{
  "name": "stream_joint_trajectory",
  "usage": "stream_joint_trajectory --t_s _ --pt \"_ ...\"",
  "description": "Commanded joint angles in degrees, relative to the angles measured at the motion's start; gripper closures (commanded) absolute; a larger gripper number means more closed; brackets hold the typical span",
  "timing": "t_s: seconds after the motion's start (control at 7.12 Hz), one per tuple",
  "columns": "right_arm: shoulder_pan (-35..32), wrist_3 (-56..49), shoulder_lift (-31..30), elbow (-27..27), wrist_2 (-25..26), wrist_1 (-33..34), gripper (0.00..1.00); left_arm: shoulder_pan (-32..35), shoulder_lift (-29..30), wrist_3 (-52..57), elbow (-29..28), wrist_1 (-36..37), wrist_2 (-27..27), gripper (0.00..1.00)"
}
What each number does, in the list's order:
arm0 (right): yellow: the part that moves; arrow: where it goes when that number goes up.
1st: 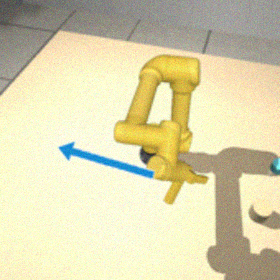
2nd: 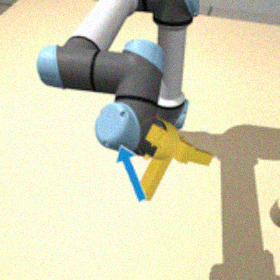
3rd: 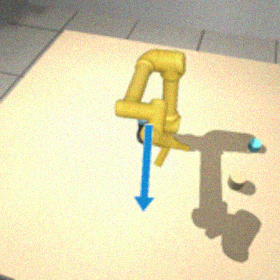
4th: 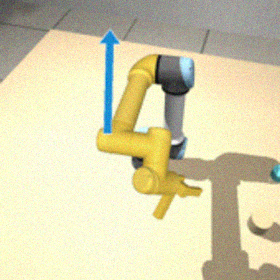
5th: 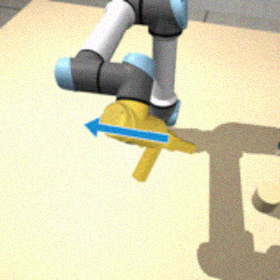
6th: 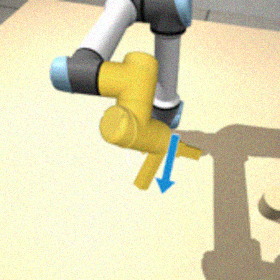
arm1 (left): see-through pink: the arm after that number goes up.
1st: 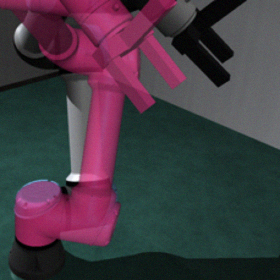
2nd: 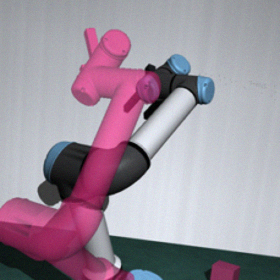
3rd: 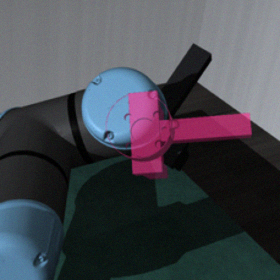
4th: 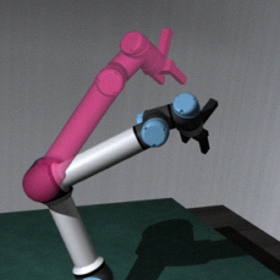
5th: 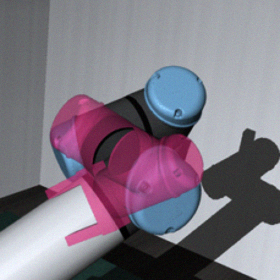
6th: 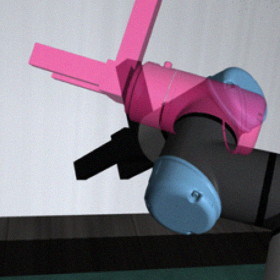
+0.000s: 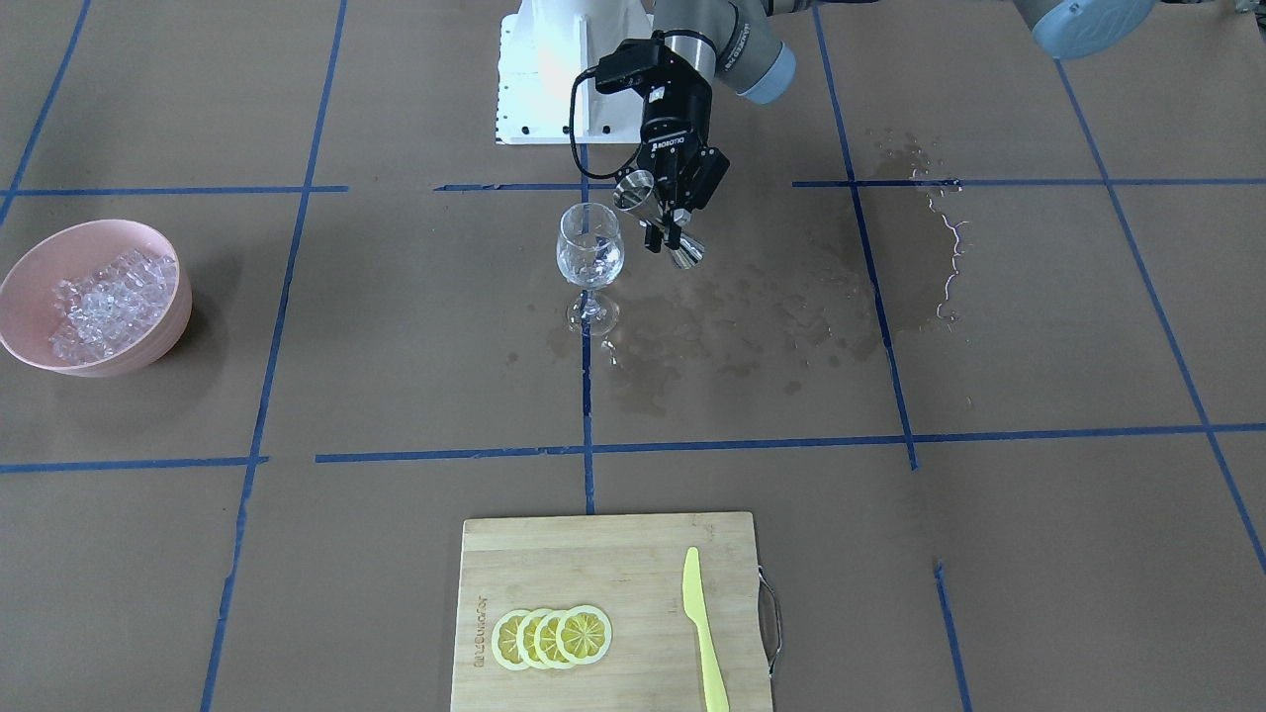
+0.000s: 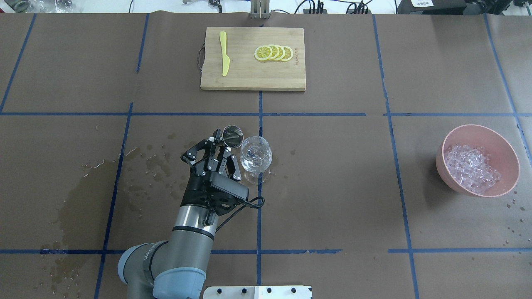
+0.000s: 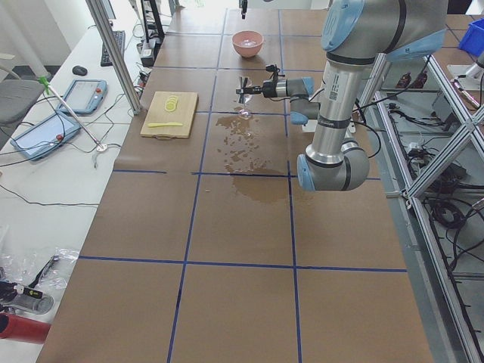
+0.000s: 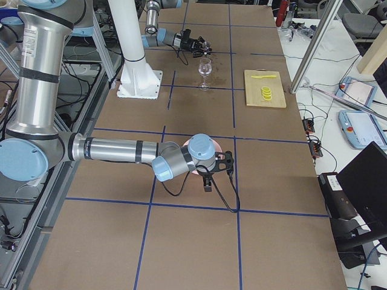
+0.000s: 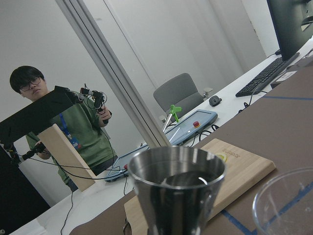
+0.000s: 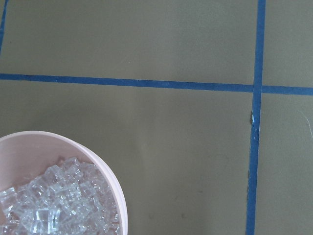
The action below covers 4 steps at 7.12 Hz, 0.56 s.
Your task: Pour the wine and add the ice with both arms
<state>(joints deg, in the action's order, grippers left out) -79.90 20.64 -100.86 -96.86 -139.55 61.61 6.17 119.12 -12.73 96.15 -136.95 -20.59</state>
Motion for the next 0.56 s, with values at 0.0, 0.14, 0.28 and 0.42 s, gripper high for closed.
stream_joint_trajectory --t_s 0.0,0.14,0.28,0.42 --pt "0.1 0.02 0.14 0.0 0.24 0.09 0.0 -0.02 1.11 5.16 0.0 2.39 0.02 1.0" --pt "0.1 0.02 0.14 0.0 0.24 0.09 0.0 0.07 1.81 7.78 0.09 5.7 0.02 1.0" --pt "0.19 0.02 0.14 0.09 0.24 0.09 0.0 0.16 2.08 9.81 0.09 7.03 0.02 1.0" --pt "0.19 0.02 0.14 0.0 0.24 0.0 0.0 0.33 2.17 13.83 0.09 7.13 0.19 1.0"
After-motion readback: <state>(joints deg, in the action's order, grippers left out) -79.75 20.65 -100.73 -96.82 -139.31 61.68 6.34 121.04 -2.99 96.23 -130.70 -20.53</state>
